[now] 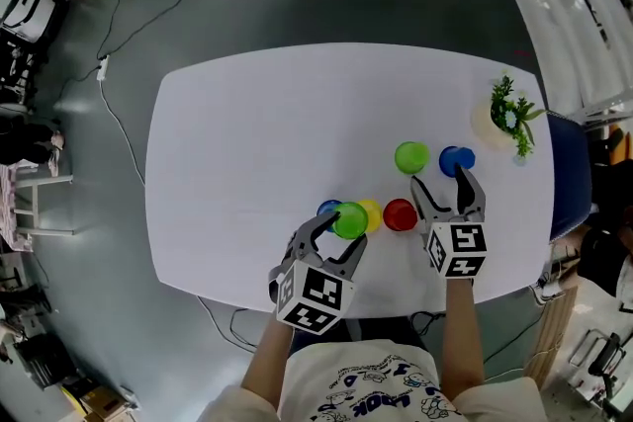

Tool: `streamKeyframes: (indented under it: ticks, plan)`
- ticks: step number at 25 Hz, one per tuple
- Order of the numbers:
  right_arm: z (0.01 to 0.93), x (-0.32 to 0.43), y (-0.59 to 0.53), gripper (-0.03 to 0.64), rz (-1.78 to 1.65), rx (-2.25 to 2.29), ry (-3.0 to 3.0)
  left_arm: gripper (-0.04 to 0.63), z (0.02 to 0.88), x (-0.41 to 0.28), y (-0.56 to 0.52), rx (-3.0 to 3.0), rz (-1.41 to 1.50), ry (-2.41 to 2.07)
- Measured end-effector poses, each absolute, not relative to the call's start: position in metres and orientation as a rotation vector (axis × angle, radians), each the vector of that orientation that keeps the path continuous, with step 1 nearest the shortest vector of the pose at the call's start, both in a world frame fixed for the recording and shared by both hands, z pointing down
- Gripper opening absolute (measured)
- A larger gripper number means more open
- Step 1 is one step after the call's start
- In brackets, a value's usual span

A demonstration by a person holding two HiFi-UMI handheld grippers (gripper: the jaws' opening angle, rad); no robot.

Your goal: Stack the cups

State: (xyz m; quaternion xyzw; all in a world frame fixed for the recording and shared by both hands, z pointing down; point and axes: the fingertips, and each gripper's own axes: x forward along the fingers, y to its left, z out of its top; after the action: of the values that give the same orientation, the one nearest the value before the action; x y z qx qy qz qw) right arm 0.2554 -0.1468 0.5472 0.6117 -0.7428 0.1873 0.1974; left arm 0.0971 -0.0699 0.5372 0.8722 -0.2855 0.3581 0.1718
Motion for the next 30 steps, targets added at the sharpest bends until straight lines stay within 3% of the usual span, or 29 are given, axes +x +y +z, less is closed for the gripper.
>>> streamKeyframes:
  ticks: [12,16,24,30]
  plan:
    - [0.610,0.245,-0.189,0.353,0.552,1.529,-1.991,0.268,0.529,0.101,-0.075,2.485,0.926,-0.874]
    - [0.619,0.249,-0.189,0.241,0.531,1.511,-1.974,0.268,0.520,0.096,-0.077,2.479,0.873,-0.928]
    - [0.567,0.246,-0.178,0.239,0.453,1.582,-2.060,0.267,0.508,0.067,-0.081,2.414,0.814,-1.048]
    - [0.521,0.224,-0.147,0.239,0.442,1.544,-2.159,0.227,0.495,0.044,-0.083,2.374,0.758,-1.144]
